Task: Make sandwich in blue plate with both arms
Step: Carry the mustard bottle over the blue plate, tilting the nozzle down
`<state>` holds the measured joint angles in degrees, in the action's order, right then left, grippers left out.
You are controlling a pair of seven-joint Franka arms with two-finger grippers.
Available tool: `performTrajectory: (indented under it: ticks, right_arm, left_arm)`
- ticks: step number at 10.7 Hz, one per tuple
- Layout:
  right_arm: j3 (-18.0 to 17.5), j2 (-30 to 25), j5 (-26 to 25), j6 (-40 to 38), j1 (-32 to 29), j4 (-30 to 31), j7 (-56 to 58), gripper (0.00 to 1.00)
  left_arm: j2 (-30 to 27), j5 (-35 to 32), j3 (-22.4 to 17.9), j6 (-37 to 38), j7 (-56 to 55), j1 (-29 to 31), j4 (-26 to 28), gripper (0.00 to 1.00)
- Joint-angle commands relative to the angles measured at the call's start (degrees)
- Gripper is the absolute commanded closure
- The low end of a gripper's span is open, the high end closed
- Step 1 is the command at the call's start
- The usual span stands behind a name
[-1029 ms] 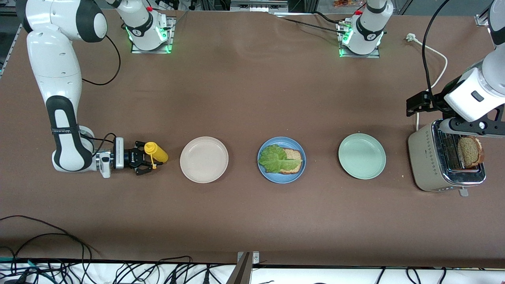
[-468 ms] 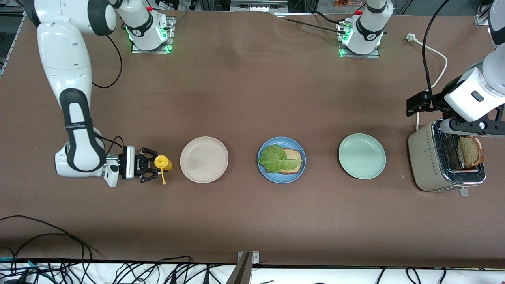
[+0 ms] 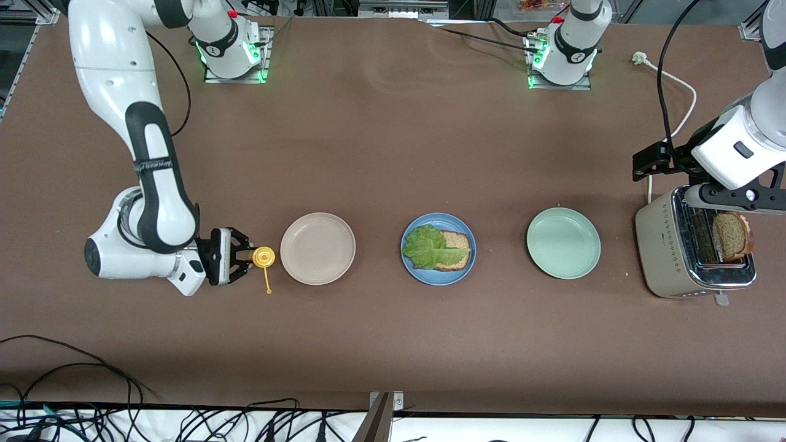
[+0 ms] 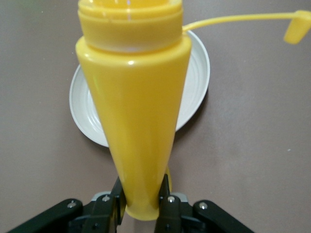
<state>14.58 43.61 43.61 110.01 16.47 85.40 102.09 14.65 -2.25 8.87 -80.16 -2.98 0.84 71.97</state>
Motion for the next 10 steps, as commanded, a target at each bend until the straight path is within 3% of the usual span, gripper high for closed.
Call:
performTrajectory:
  ticks: [1, 3, 7, 10]
  right_arm:
    - [1.0, -5.2, -8.9, 0.5, 3.9, 1.4, -11.0, 1.00]
    - [2.5, -7.0, -14.0, 0.5, 8.1, 1.2, -17.9, 1.00]
    - [12.6, -7.5, -21.6, 0.3, 24.8, -0.5, -31.9, 1.00]
    - [14.6, -6.9, -33.0, -0.2, 34.1, -2.8, -44.9, 1.00]
  left_arm:
    - [-0.3, -0.9, 0.0, 0.9, 0.4, 0.0, -0.5, 0.00]
    - [-0.3, -0.9, 0.0, 0.9, 0.4, 0.0, -0.5, 0.00]
    - [-0.3, -0.9, 0.0, 0.9, 0.4, 0.0, -0.5, 0.00]
    - [-0.3, -0.9, 0.0, 0.9, 0.4, -0.1, -0.5, 0.00]
